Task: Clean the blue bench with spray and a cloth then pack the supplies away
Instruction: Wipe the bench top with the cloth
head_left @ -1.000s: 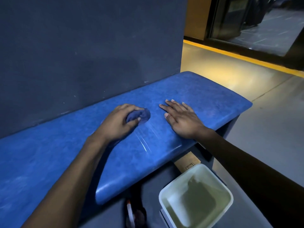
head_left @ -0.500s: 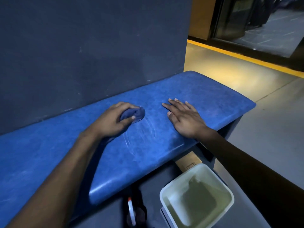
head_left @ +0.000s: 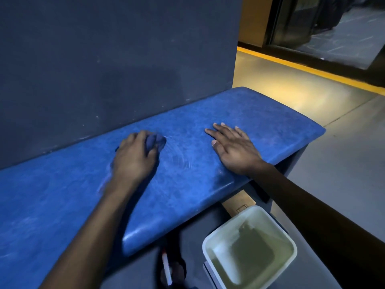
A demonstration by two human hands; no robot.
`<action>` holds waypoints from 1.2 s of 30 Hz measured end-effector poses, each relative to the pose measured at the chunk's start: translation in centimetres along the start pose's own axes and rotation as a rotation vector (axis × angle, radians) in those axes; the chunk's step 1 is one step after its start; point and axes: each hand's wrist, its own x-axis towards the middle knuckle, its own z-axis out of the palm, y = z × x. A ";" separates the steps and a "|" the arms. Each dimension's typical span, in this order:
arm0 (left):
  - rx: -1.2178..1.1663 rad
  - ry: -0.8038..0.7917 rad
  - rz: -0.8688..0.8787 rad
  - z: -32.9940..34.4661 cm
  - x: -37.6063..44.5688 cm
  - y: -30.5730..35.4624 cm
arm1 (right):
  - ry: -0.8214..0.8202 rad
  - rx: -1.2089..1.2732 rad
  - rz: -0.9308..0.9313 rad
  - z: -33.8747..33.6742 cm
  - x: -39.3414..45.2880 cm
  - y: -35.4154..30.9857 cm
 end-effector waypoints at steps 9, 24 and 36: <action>0.052 -0.061 0.142 2.5 -2.6 6.9 | 0.012 0.000 -0.004 -0.2 -0.1 0.1; 0.059 0.015 0.077 3.6 -1.1 7.5 | -0.003 -0.014 0.020 -0.3 -0.1 -0.2; -0.002 0.001 -0.126 1.8 5.0 -0.4 | -0.005 -0.022 0.025 0.0 0.0 0.0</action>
